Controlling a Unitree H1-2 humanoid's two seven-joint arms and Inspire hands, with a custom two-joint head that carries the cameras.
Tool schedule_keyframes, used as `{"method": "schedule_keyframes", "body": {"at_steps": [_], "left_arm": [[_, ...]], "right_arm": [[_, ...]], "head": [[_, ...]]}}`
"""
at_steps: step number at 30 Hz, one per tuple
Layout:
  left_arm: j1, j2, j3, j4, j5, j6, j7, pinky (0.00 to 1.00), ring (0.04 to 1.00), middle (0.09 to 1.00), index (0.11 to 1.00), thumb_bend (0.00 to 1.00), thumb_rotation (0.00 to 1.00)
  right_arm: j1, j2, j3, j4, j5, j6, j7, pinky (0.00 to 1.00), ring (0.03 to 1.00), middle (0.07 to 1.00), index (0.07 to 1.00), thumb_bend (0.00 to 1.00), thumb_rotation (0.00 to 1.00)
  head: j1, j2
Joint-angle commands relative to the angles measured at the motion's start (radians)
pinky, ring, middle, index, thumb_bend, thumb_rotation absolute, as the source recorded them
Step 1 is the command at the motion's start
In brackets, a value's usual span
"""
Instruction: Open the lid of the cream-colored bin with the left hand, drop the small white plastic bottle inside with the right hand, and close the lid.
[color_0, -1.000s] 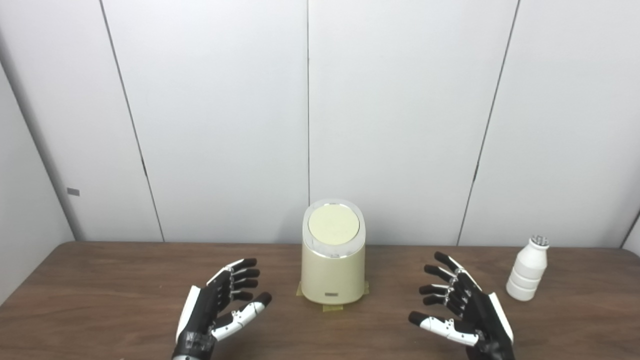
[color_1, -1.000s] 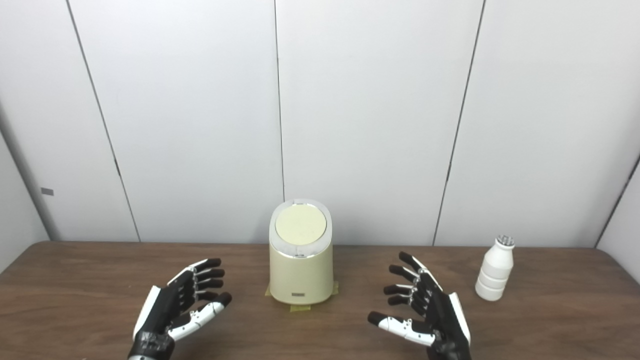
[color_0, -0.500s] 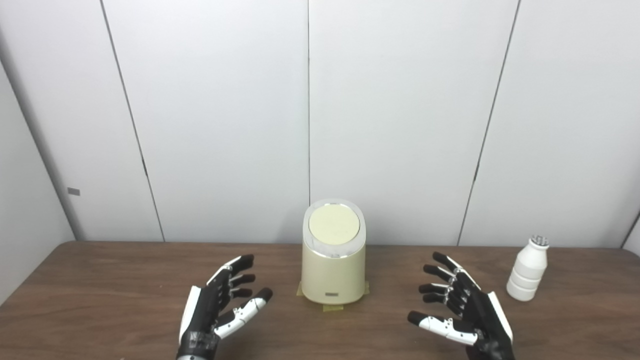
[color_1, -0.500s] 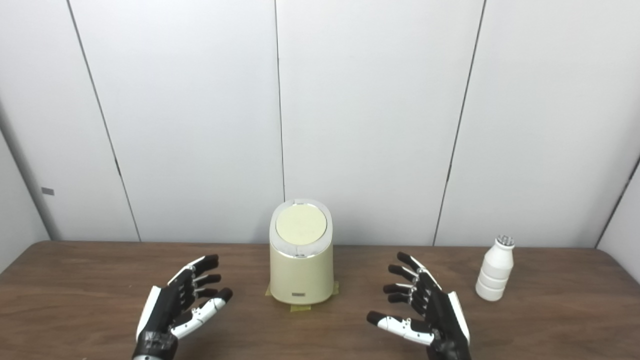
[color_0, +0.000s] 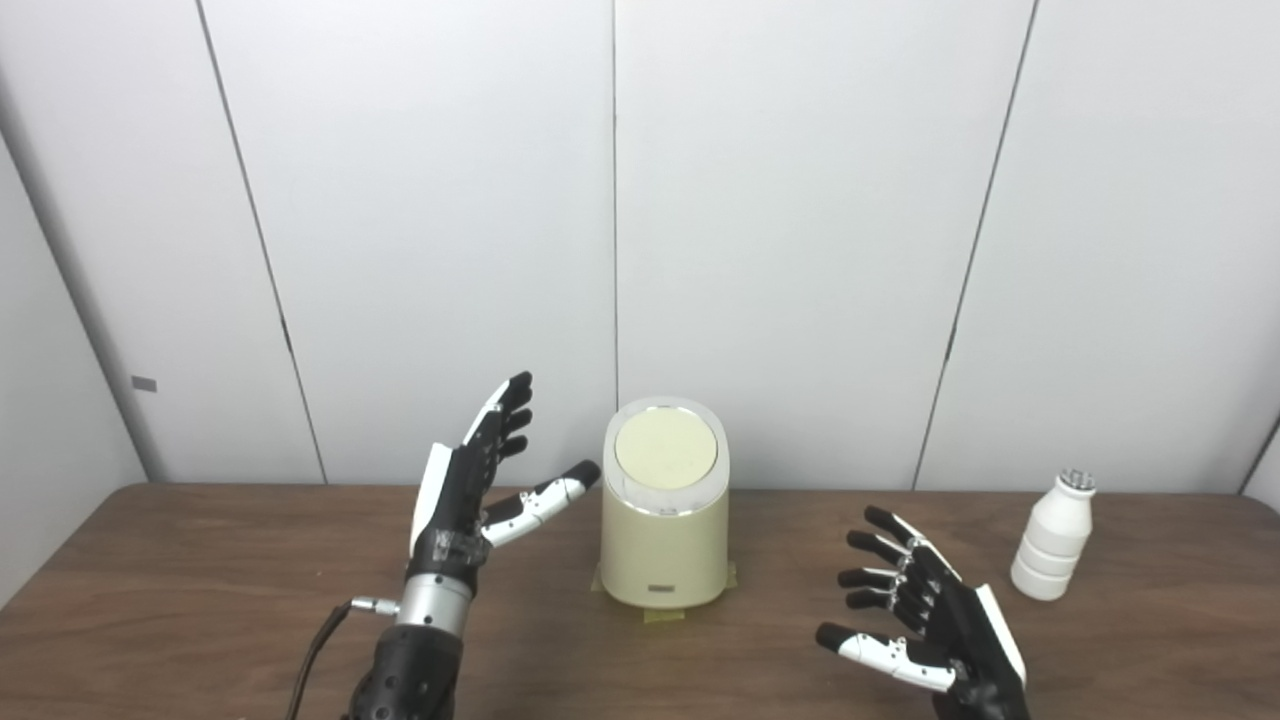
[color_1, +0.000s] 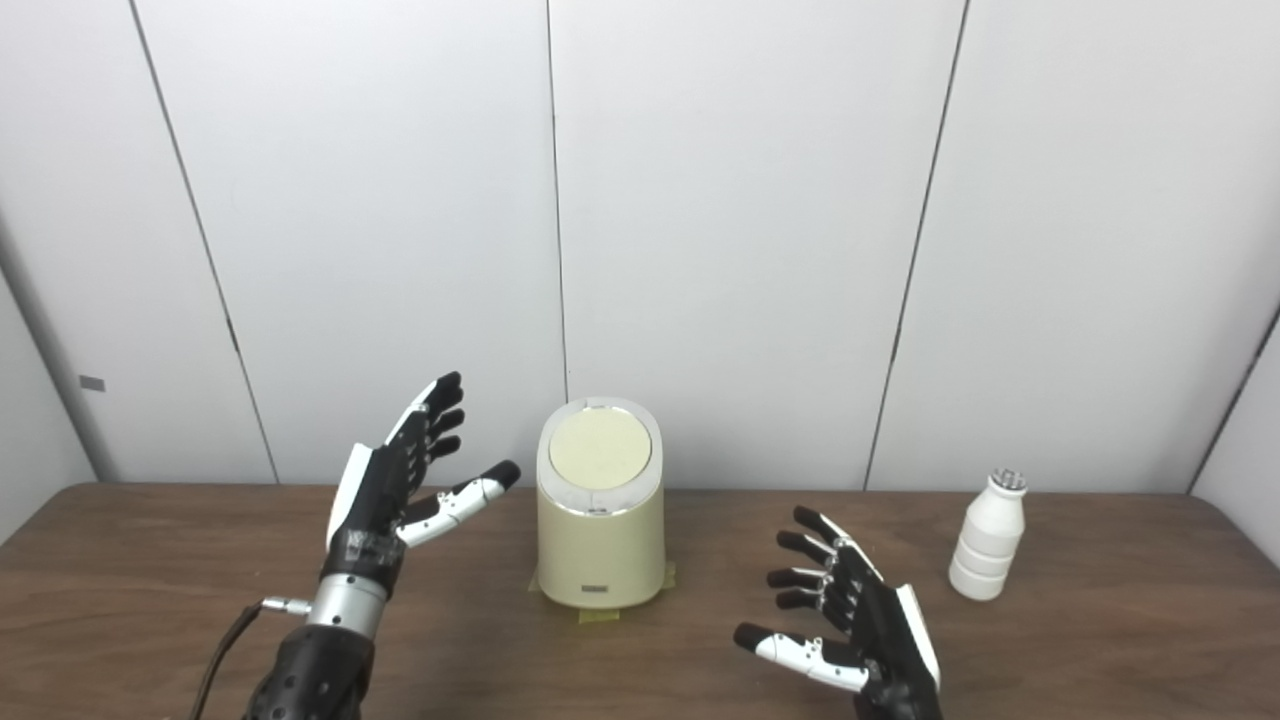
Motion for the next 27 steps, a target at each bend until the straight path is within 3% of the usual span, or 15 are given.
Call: {"method": "schedule_keyframes", "body": {"at_steps": [1, 5, 9, 19, 27], "left_arm": [[-0.085, -0.005, -0.008, 0.010, 0.019, -0.008, 0.019, 0.84, 0.914, 0.935, 0.953, 0.78, 0.27], [-0.151, -0.015, -0.028, 0.075, 0.048, -0.016, 0.043, 0.84, 0.929, 0.941, 0.959, 0.79, 0.27], [-0.207, -0.023, -0.048, 0.128, 0.094, 0.004, 0.074, 0.93, 0.989, 0.972, 0.971, 0.82, 0.31], [-0.303, -0.037, -0.076, 0.303, 0.151, -0.044, 0.159, 0.98, 1.000, 1.000, 1.000, 0.86, 0.27], [-0.335, -0.030, -0.111, 0.372, 0.192, -0.029, 0.194, 0.93, 1.000, 1.000, 1.000, 0.87, 0.22]], "right_arm": [[-0.034, -0.004, -0.002, -0.022, 0.007, -0.031, 0.003, 0.58, 0.627, 0.778, 0.829, 0.81, 0.09], [-0.031, 0.000, 0.000, -0.036, 0.010, -0.017, 0.003, 0.57, 0.625, 0.775, 0.829, 0.80, 0.09], [-0.029, 0.003, 0.003, -0.046, -0.004, -0.010, -0.003, 0.54, 0.623, 0.776, 0.831, 0.80, 0.10], [-0.023, 0.009, 0.001, -0.053, 0.002, -0.006, -0.003, 0.54, 0.626, 0.778, 0.834, 0.79, 0.11], [-0.018, 0.006, -0.004, -0.057, 0.013, -0.012, 0.001, 0.54, 0.607, 0.774, 0.838, 0.80, 0.12]], "head": [[-0.001, 0.000], [-0.003, -0.002], [-0.005, -0.004], [-0.020, -0.011], [-0.018, -0.003]]}}
